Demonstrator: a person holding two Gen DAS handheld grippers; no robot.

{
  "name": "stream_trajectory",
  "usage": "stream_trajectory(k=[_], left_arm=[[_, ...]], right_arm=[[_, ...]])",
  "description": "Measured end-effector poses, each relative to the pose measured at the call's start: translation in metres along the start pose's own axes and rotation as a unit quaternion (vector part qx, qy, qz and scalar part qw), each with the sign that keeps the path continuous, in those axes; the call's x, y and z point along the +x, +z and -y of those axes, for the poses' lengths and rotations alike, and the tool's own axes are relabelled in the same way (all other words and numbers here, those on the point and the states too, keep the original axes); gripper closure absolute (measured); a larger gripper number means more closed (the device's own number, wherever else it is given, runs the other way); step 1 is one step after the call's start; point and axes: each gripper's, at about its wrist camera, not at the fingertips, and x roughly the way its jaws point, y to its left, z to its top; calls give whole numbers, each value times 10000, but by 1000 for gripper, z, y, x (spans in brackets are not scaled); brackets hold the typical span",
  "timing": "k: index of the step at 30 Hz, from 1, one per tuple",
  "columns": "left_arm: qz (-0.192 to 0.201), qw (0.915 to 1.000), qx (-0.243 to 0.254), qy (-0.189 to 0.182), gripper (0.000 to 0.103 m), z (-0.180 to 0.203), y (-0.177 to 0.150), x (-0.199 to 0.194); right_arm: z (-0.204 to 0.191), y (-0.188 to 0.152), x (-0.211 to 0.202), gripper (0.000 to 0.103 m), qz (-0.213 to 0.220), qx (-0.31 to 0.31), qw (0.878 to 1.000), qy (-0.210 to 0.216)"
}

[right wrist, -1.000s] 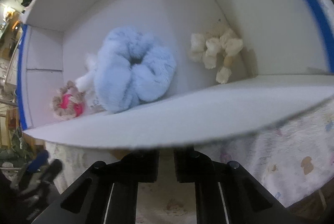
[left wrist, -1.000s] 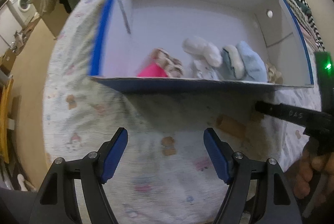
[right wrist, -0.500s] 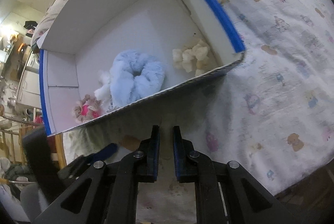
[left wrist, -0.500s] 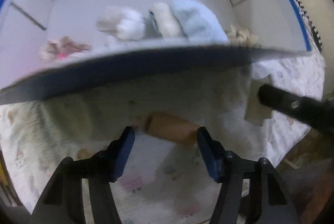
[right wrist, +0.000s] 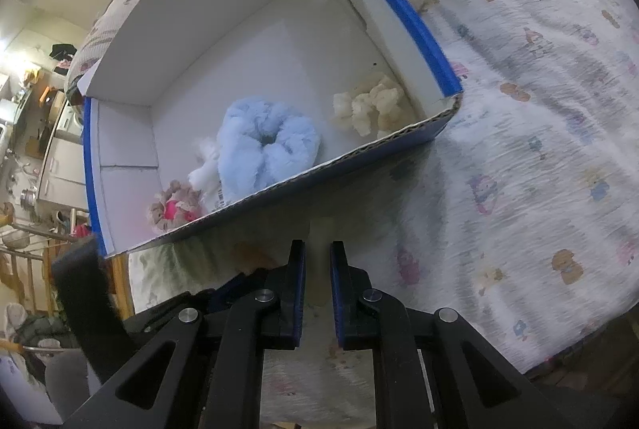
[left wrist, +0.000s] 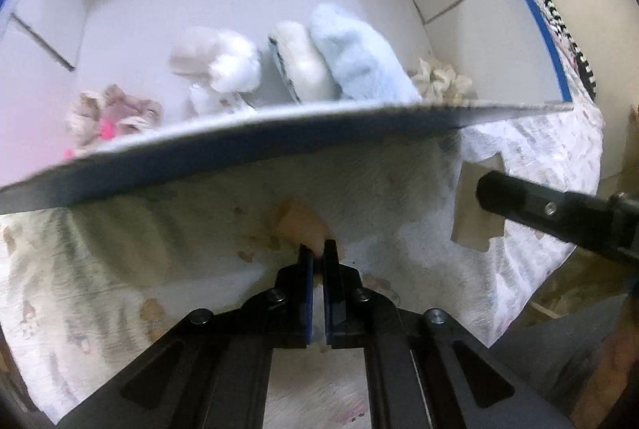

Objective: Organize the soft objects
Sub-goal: 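Grasp the tan foam tube with the left tool while the right tool grasps a beige sponge, then carry the foam tube and sponge into the box and open both tools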

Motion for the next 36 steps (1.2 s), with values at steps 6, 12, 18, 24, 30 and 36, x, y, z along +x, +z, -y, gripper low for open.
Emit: stream_trajectory(k=[6,12,18,24,30,36], left_arm=[[302,9990,-316,82,99,-34,-5,-29],[450,9962,-722,173,99,-71,-36,-53],[538,9946,-734,490,99,-82,-67,-74],[968,9903,-793,600,99,-88,-71,-120],[1320,9859,-753,699,99,-76,-55,-154],[1710,9810,-561,721,99,-59,-31,-179]], right_arm=[[-6,-6,-5,89,47,-92,9999,78],[-9,-19,-14,89,100,-92,9995,277],[-18,-32,-14,89,142,-230,9996,110],[-35,-36,-22,89,314,-530,9980,168],[-52,-31,-46,89,624,-732,9948,327],[-68,-13,-65,89,883,-763,9914,588]])
